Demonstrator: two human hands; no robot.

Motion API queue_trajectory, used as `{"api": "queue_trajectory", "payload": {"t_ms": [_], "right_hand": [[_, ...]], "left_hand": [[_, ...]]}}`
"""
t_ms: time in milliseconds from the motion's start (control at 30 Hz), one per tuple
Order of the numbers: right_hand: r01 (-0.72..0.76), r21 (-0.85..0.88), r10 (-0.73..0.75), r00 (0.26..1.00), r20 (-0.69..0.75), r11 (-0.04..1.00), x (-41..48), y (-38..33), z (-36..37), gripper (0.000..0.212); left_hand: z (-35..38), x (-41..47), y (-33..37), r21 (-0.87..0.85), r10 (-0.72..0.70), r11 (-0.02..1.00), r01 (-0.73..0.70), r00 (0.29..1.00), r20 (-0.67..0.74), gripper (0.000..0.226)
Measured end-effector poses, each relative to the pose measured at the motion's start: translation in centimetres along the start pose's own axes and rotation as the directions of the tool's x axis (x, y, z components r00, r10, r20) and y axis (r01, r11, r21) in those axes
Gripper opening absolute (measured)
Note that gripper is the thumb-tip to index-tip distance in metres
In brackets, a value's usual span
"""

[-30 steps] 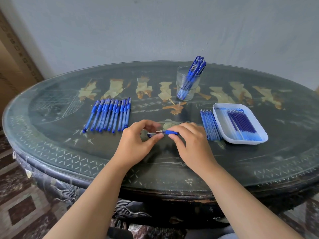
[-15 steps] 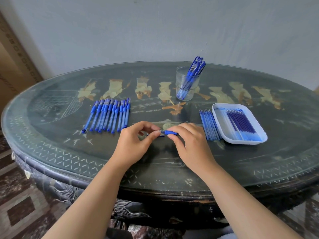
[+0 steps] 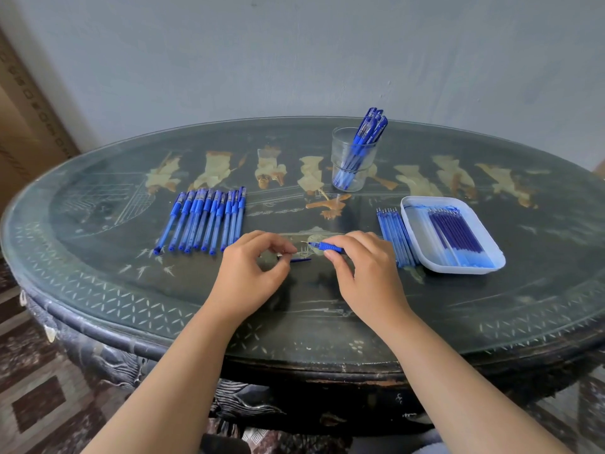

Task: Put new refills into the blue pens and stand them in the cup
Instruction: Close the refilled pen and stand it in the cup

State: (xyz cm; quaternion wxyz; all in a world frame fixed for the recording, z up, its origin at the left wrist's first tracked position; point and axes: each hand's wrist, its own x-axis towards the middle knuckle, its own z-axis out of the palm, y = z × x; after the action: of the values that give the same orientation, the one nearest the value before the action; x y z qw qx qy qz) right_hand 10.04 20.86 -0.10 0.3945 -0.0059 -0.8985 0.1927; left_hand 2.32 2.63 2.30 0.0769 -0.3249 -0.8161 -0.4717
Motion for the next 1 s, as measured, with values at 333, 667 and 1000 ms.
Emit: {"api": "queue_trajectory", "payload": {"t_ms": [333, 667, 1000], "right_hand": [[-0.026, -0.014, 0.026, 1.0, 0.015, 1.0, 0.0, -0.1, 0.0, 0.015], [-0.039, -0.029, 0.039, 0.999, 0.014, 0.999, 0.1, -0.4, -0.2, 0.014], [-0.079, 0.006, 0.079, 0.997, 0.006, 0.997, 0.1, -0.6, -0.5, 0.023]], "left_hand": [[0.6, 0.2, -0.9, 0.099, 0.081, 0.991, -0.087, 0.995, 0.062, 0.014], [0.9, 0.2, -1.3, 0.193, 0.025, 0.98, -0.041, 0.996, 0.089, 0.03], [0.7, 0.1, -1.1, 0.139, 0.003, 0.99, -0.015, 0.997, 0.083, 0.029]]}}
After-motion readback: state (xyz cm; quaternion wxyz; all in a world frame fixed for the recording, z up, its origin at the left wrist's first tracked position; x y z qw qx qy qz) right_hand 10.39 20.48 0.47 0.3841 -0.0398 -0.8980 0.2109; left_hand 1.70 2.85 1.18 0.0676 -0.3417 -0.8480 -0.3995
